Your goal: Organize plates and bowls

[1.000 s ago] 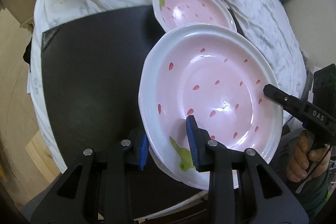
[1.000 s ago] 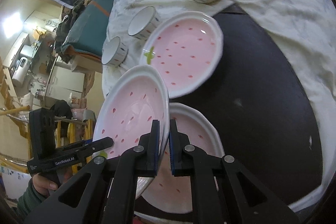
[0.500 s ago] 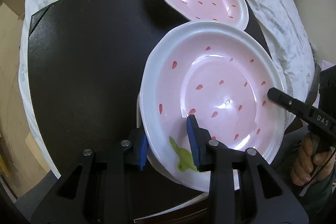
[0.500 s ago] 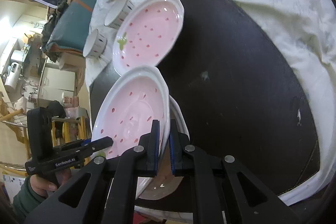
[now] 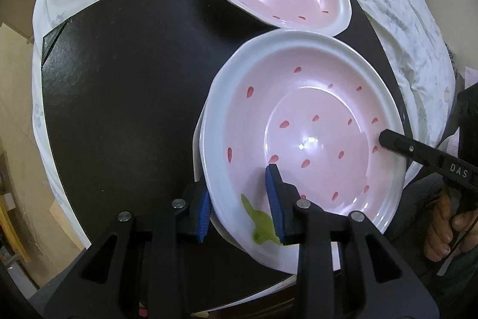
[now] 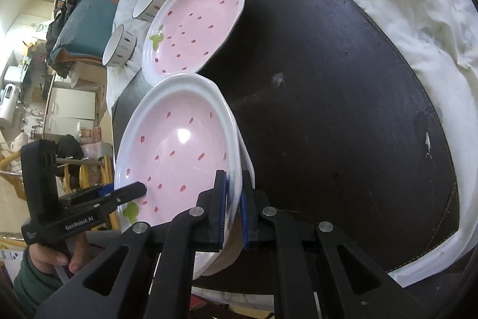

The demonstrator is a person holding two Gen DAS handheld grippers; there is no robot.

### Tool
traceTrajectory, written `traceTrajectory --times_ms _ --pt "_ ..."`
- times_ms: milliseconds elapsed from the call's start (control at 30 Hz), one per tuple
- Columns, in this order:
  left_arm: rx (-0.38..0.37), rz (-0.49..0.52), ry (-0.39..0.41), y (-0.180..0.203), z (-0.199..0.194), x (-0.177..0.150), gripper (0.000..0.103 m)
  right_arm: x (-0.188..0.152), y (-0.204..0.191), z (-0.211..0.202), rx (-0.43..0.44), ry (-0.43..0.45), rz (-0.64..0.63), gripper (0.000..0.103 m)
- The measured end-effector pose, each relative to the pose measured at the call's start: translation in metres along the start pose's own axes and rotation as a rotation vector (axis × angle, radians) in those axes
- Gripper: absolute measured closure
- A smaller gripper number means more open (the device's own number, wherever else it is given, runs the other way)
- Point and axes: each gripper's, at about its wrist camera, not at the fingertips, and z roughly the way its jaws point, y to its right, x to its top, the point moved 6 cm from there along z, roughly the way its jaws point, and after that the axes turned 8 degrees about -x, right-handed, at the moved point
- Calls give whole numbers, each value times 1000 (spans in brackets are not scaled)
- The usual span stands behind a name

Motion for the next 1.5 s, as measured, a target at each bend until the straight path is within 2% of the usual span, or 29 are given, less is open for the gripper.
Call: traceTrajectory --times_ms 267,333,433,633,667,733,767,933,1100,1367,1500 --pt "15 8 -4 1 3 4 73 -10 4 0 36 -40 33 93" --pt "19 16 -6 1 2 4 73 -11 2 -1 28 -43 24 91" --pt "66 67 1 5 2 3 73 -12 -2 -2 4 -46 -2 90" --pt "76 67 0 4 -1 4 72 -11 0 -6 -20 -47 -16 90" --pt "89 74 1 5 -3 4 71 -11 2 -6 -18 -48 -10 90" --pt "124 85 3 4 -4 5 60 -11 6 -4 -45 -60 -3 90" --pt "140 84 5 2 -4 5 56 -11 8 -2 -21 -65 15 89" --pt "193 71 33 -8 -7 13 56 -10 3 -2 -57 -47 -28 89" --pt "196 40 33 -18 -7 15 56 -8 8 -3 -77 -52 -13 90" --pt "218 42 46 -22 -4 21 56 3 8 -13 -75 7 -4 90" --pt "216 52 53 -18 -1 21 56 1 2 1 -136 -15 -62 89"
